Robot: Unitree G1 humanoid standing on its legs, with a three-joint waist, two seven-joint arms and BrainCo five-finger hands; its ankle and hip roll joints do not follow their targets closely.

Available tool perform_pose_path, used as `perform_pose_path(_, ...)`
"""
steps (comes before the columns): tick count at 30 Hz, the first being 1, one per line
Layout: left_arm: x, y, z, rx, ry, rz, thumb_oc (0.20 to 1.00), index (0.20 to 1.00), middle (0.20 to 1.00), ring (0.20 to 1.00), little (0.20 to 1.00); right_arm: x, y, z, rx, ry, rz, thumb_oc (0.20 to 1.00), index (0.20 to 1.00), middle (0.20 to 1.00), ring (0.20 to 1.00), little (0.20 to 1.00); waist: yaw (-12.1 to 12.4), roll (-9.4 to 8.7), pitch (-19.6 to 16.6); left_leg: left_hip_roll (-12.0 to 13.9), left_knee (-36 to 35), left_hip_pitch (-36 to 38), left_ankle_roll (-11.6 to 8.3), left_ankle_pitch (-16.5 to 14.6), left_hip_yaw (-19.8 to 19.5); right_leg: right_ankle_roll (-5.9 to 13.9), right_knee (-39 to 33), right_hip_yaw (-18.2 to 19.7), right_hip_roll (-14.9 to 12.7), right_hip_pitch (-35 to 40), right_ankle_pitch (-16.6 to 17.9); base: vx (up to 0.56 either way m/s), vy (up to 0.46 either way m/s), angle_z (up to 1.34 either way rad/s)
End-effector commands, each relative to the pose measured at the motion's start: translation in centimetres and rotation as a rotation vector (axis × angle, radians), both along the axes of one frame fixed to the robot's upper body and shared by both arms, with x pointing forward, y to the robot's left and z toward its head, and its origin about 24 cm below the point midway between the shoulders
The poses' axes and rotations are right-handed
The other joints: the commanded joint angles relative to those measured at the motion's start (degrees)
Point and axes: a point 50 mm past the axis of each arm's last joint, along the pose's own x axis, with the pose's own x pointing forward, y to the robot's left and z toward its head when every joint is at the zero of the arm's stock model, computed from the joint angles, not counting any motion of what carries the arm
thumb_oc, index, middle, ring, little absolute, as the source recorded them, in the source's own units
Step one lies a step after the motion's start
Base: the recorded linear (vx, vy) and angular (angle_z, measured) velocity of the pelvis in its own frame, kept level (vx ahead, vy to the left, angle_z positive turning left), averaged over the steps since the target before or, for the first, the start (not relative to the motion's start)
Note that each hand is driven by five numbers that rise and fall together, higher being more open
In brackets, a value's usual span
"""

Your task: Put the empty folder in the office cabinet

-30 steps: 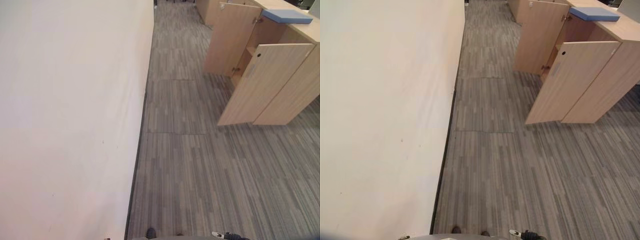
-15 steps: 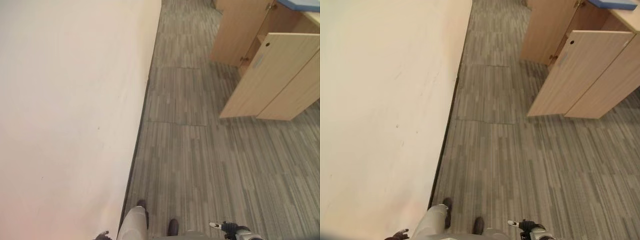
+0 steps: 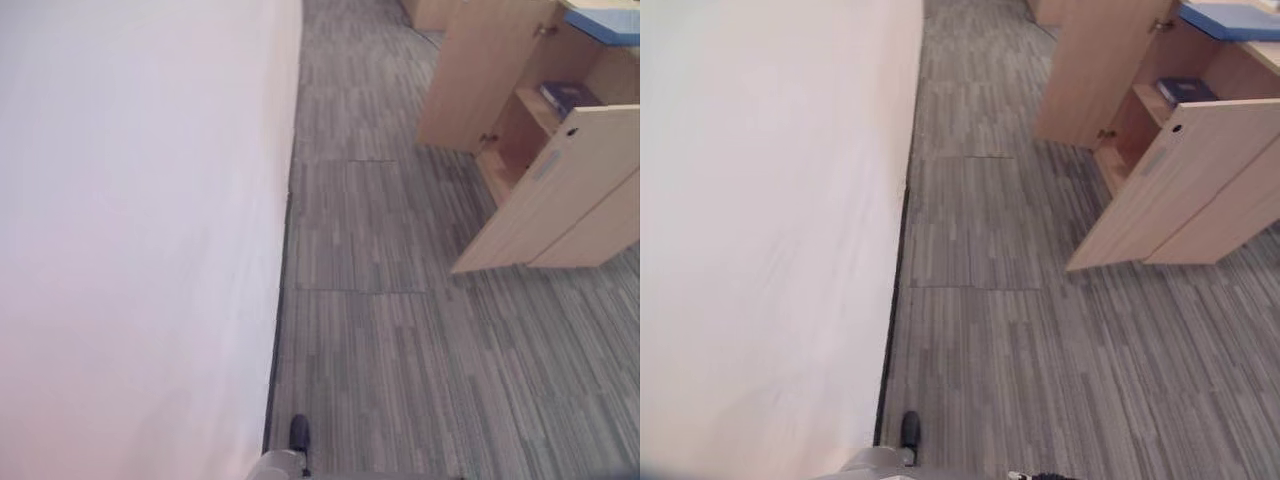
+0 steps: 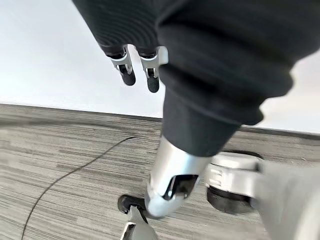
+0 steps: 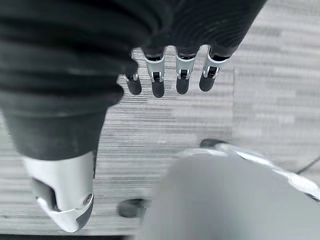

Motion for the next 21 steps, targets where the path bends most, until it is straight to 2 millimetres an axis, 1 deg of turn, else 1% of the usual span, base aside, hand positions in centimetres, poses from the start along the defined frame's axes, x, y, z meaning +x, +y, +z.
perform_pose_path(1,6.4,5.0,0.9,0.155,-0.184,-0.088,1.000,1.000,1.000,1.000,1.000,3.3,-3.2,1.4,-0.093,-0.091,0.030,1.000,1.000,1.000,1.000,1.000,0.08,1.28,-0.97,-4.69,-1.67,-4.12,-4.00,-1.07,-3.35,-0.65,2.21,-1.32,-9.90,-2.17,12.63,0.39,0.470,0.69)
perform_pose_path(2,6.4,5.1,0.9,0.157,-0.179,-0.109,1.000,1.000,1.000,1.000,1.000,4.0,-3.3,1.6,-0.099,-0.118,0.038,1.000,1.000,1.000,1.000,1.000,-0.15,1.72,-0.43,-5.75,-1.67,-0.63,-3.57,-4.16,-3.16,-0.22,8.62,-6.04,-14.11,-4.60,15.18,0.31,0.333,0.88)
perform_pose_path(3,6.4,5.2,0.9,0.158,-0.179,-0.109,1.000,1.000,1.000,1.000,1.000,4.0,-3.2,1.6,-0.098,-0.118,0.038,1.000,1.000,1.000,1.000,1.000,-0.35,1.30,-0.11,-6.34,-1.67,-0.27,-3.44,-4.41,-3.29,0.26,9.41,-5.82,-14.77,-4.53,14.78,0.37,0.276,0.87)
perform_pose_path(4,6.8,5.3,1.0,0.159,-0.192,-0.120,1.000,1.000,1.000,1.000,1.000,5.1,-3.3,1.8,-0.097,-0.151,0.044,1.000,1.000,1.000,1.000,1.000,-0.90,2.43,0.95,-4.90,-1.67,1.91,-3.77,-5.70,-3.18,-0.31,9.30,-9.85,-15.39,-8.58,12.81,0.21,0.067,0.66)
perform_pose_path(5,7.1,5.4,1.0,0.162,-0.201,-0.126,1.000,1.000,1.000,1.000,1.000,5.6,-3.3,2.0,-0.096,-0.168,0.036,1.000,1.000,1.000,1.000,1.000,-1.82,3.53,2.08,-3.53,-1.67,3.01,-4.00,-5.41,-3.65,-1.42,9.57,-10.18,-13.89,-11.54,9.58,0.26,0.053,0.27)
perform_pose_path(6,7.2,5.4,1.0,0.161,-0.203,-0.131,1.000,1.000,1.000,1.000,1.000,5.6,-3.5,2.0,-0.098,-0.170,0.021,1.000,1.000,1.000,1.000,1.000,-2.46,4.17,3.04,-3.11,-1.67,4.18,-3.97,-5.54,-4.12,-1.72,8.27,-10.42,-12.62,-13.26,7.91,0.17,-0.043,-0.01)
perform_pose_path(7,7.2,5.3,1.0,0.157,-0.203,-0.139,1.000,1.000,1.000,1.000,1.000,5.7,-3.5,2.1,-0.095,-0.180,0.002,1.000,1.000,1.000,1.000,1.000,-3.29,4.69,3.98,-2.69,-1.67,5.54,-4.18,-5.90,-4.53,-2.24,4.97,-10.44,-10.63,-15.22,6.51,0.17,-0.072,-0.03)
perform_pose_path(8,7.2,5.3,1.0,0.155,-0.203,-0.142,1.000,1.000,1.000,1.000,1.000,5.8,-3.6,2.1,-0.095,-0.184,-0.011,1.000,1.000,1.000,1.000,1.000,-3.69,4.56,4.58,-2.65,-1.67,6.35,-4.27,-6.21,-4.84,-1.80,1.50,-10.32,-9.75,-15.66,6.52,0.18,-0.162,0.33)
perform_pose_path(9,7.2,5.2,1.0,0.153,-0.203,-0.157,1.000,1.000,1.000,1.000,1.000,5.9,-3.5,2.1,-0.081,-0.198,-0.050,1.000,1.000,1.000,1.000,1.000,-5.02,4.09,5.93,-2.53,-1.67,8.25,-4.71,-6.43,-5.69,-2.25,-9.62,-9.81,-6.23,-17.44,8.74,0.19,-0.191,0.96)
perform_pose_path(10,7.2,5.1,1.0,0.153,-0.205,-0.163,1.000,1.000,1.000,1.000,1.000,6.1,-3.4,2.2,-0.073,-0.207,-0.068,1.000,1.000,1.000,1.000,1.000,-5.71,3.68,6.68,-2.52,-1.67,9.67,-5.13,-7.15,-6.31,-1.69,-14.67,-8.56,-4.29,-18.49,10.07,0.22,-0.198,1.26)
perform_pose_path(11,7.2,5.1,1.0,0.151,-0.204,-0.167,1.000,1.000,1.000,1.000,1.000,6.0,-3.4,2.1,-0.068,-0.206,-0.081,1.000,1.000,1.000,1.000,1.000,-6.18,3.06,6.76,-2.73,-1.67,10.44,-5.40,-7.72,-6.94,-1.00,-18.67,-7.29,-3.13,-19.34,11.25,0.29,-0.188,1.18)
perform_pose_path(12,7.2,5.1,1.0,0.151,-0.202,-0.173,1.000,1.000,1.000,1.000,1.000,6.0,-3.2,2.1,-0.058,-0.210,-0.099,1.000,1.000,1.000,1.000,1.000,-7.00,2.09,6.89,-3.03,-1.67,11.95,-5.71,-8.95,-8.18,0.21,-23.96,-4.49,-1.56,-20.81,13.17,0.30,-0.177,0.83)
perform_pose_path(13,7.0,5.2,1.0,0.153,-0.195,-0.174,1.000,1.000,1.000,1.000,1.000,5.9,-3.1,2.0,-0.052,-0.211,-0.105,1.000,1.000,1.000,1.000,1.000,-7.25,1.88,6.80,-2.94,-1.67,12.66,-5.84,-9.55,-8.64,0.52,-25.41,-3.38,-1.02,-21.02,13.93,0.38,-0.237,0.43)
perform_pose_path(14,6.6,5.3,0.9,0.153,-0.181,-0.174,1.000,1.000,1.000,1.000,1.000,5.5,-2.9,1.8,-0.041,-0.202,-0.109,1.000,1.000,1.000,1.000,1.000,-7.60,1.38,6.25,-2.64,-1.67,13.79,-6.09,-10.58,-9.61,0.97,-25.88,-2.00,-1.41,-20.80,15.09,0.24,-0.148,0.09)
perform_pose_path(16,6.3,5.3,0.9,0.154,-0.172,-0.175,1.000,1.000,1.000,1.000,1.000,5.3,-2.8,1.8,-0.037,-0.194,-0.108,1.000,1.000,1.000,1.000,1.000,-7.76,1.16,5.82,-2.47,-1.67,14.44,-6.10,-11.19,-10.21,1.01,-25.66,-1.46,-1.86,-20.37,15.54,0.23,-0.147,-0.39)
perform_pose_path(17,6.0,5.4,0.9,0.156,-0.162,-0.171,1.000,1.000,1.000,1.000,1.000,4.9,-2.7,1.6,-0.034,-0.182,-0.101,1.000,1.000,1.000,1.000,1.000,-7.89,0.94,5.30,-2.29,-1.67,15.22,-6.17,-11.70,-10.78,1.18,-24.50,-0.75,-2.51,-20.49,16.53,0.29,-0.179,-0.42)
perform_pose_path(18,5.9,5.4,0.9,0.158,-0.159,-0.170,1.000,1.000,1.000,1.000,1.000,4.7,-2.6,1.6,-0.032,-0.177,-0.098,1.000,1.000,1.000,1.000,1.000,-7.94,0.89,5.01,-2.03,-1.67,15.76,-6.26,-12.10,-11.20,1.08,-24.21,-0.57,-2.61,-20.14,16.26,0.40,-0.291,-0.36)
perform_pose_path(19,5.5,5.6,1.0,0.162,-0.144,-0.165,1.000,1.000,1.000,1.000,1.000,4.3,-2.5,1.4,-0.028,-0.154,-0.073,1.000,1.000,1.000,1.000,1.000,-7.65,0.48,3.85,-1.11,-1.67,16.78,-6.84,-13.38,-11.94,0.66,-23.87,-1.22,-2.56,-19.25,15.31,0.29,-0.221,-0.26)
perform_pose_path(20,5.5,5.6,1.0,0.162,-0.144,-0.165,1.000,1.000,1.000,1.000,1.000,4.3,-2.5,1.4,-0.028,-0.154,-0.073,1.000,1.000,1.000,1.000,1.000,-7.68,0.51,3.87,-1.07,-1.67,16.81,-6.86,-13.41,-11.97,0.65,-23.85,-1.27,-2.53,-19.20,15.27,0.37,-0.362,0.12)
perform_pose_path(21,5.3,5.7,1.0,0.163,-0.138,-0.163,1.000,1.000,1.000,1.000,1.000,4.1,-2.5,1.4,-0.033,-0.141,-0.057,1.000,1.000,1.000,1.000,1.000,-7.65,0.79,3.14,0.57,-1.67,17.38,-7.43,-13.74,-12.23,0.24,-23.52,-2.50,-1.93,-18.62,14.23,0.16,-0.192,0.39)
